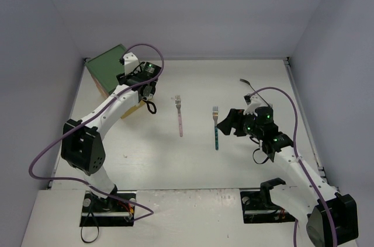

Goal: Sort the eating utensils into containers

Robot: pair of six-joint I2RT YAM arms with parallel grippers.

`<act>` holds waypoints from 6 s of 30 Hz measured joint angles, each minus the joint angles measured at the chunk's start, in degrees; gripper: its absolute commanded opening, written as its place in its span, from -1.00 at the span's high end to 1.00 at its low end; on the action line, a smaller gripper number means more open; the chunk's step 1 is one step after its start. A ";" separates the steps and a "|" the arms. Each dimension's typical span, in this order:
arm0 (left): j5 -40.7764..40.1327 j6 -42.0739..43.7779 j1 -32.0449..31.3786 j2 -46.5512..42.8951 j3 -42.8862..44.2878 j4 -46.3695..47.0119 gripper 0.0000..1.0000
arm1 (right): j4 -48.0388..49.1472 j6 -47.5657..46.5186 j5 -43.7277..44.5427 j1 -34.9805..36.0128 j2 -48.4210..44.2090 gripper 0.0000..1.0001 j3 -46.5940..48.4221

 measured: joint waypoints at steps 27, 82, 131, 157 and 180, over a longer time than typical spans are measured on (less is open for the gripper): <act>0.40 -3.35 0.64 1.16 0.69 -0.84 0.20 | 0.04 -0.02 -0.07 0.00 -0.22 -0.51 -0.41; -1.57 -13.65 -5.38 -2.69 -3.61 -0.89 0.83 | 0.90 0.00 -0.46 0.00 -0.37 -0.51 -0.92; 44.54 32.18 -0.76 -4.68 7.13 -7.69 -0.06 | 1.09 0.27 -1.34 -0.28 0.33 -0.50 -0.92; 57.26 32.22 0.76 -4.07 7.10 -7.88 -0.06 | 1.05 0.24 -1.29 -0.28 3.26 -0.50 -0.92; 30.18 22.71 -20.47 -4.87 24.93 -8.66 -0.14 | -2.20 0.14 8.07 -0.79 1.51 -0.49 0.65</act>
